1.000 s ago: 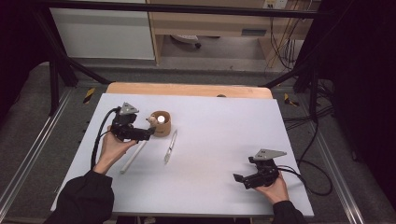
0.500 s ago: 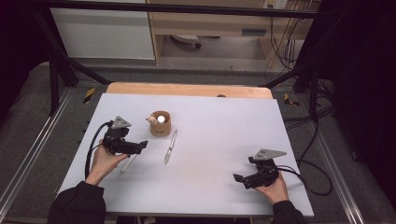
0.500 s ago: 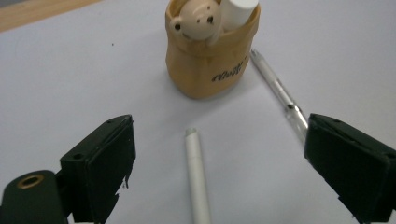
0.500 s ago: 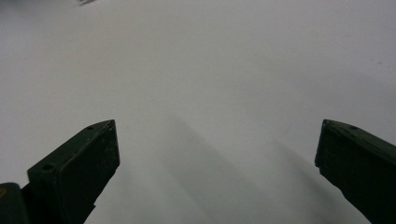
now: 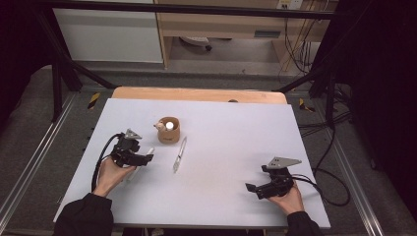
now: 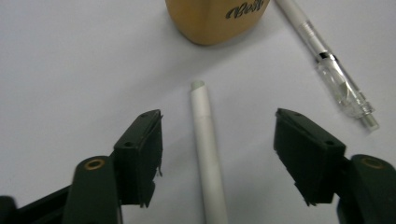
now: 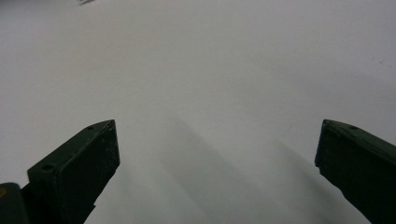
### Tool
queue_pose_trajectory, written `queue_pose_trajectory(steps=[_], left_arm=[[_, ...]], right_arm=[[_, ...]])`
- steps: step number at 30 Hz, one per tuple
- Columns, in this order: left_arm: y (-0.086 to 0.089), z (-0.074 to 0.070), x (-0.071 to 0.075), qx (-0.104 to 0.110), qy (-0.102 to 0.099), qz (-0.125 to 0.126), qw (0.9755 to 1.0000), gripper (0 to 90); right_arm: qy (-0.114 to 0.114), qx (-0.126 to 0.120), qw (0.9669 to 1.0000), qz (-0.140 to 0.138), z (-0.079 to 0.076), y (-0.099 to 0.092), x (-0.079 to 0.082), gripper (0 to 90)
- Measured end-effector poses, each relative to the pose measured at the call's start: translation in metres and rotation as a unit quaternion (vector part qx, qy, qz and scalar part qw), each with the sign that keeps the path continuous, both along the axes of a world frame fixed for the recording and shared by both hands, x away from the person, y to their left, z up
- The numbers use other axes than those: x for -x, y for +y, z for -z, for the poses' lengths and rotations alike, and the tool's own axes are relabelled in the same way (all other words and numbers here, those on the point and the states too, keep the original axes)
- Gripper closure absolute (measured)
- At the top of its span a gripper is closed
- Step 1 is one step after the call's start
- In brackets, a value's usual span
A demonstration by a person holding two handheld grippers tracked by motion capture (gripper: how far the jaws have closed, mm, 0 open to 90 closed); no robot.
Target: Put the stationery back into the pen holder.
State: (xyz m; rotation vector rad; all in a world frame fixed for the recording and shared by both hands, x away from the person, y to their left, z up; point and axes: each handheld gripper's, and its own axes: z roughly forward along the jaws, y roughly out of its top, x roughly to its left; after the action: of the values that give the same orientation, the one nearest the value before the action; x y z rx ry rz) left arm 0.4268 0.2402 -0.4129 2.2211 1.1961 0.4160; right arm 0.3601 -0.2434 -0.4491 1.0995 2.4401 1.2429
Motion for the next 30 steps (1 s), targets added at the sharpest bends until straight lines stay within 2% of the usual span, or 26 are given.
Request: queue_pose_trajectory(steps=[3, 6, 15, 27, 30], left_arm=[[0.001, 0.002, -0.002, 0.007, 0.01, -0.004, 0.9999, 46.2], [0.001, 0.003, -0.003, 0.004, 0.016, -0.004, 0.9999, 52.6], [-0.004, 0.011, -0.007, -0.025, 0.029, -0.002, 0.9993, 62.3], [-0.004, 0.016, -0.011, -0.034, 0.052, -0.001, 0.9981, 73.5], [-0.004, 0.016, -0.011, -0.035, 0.052, -0.002, 0.998, 75.2]], right_arm=[[0.002, 0.0, 1.0, 0.0, 0.0, 0.0, 0.0, 0.6], [0.003, 0.0, 1.0, 0.0, 0.0, 0.0, 0.0, 0.6], [0.003, 0.0, 1.0, 0.0, 0.0, 0.001, 0.0, 0.6], [0.004, 0.002, 1.0, -0.001, 0.001, 0.001, 0.0, 0.6], [0.004, 0.001, 1.0, -0.001, 0.001, 0.001, 0.0, 0.6]])
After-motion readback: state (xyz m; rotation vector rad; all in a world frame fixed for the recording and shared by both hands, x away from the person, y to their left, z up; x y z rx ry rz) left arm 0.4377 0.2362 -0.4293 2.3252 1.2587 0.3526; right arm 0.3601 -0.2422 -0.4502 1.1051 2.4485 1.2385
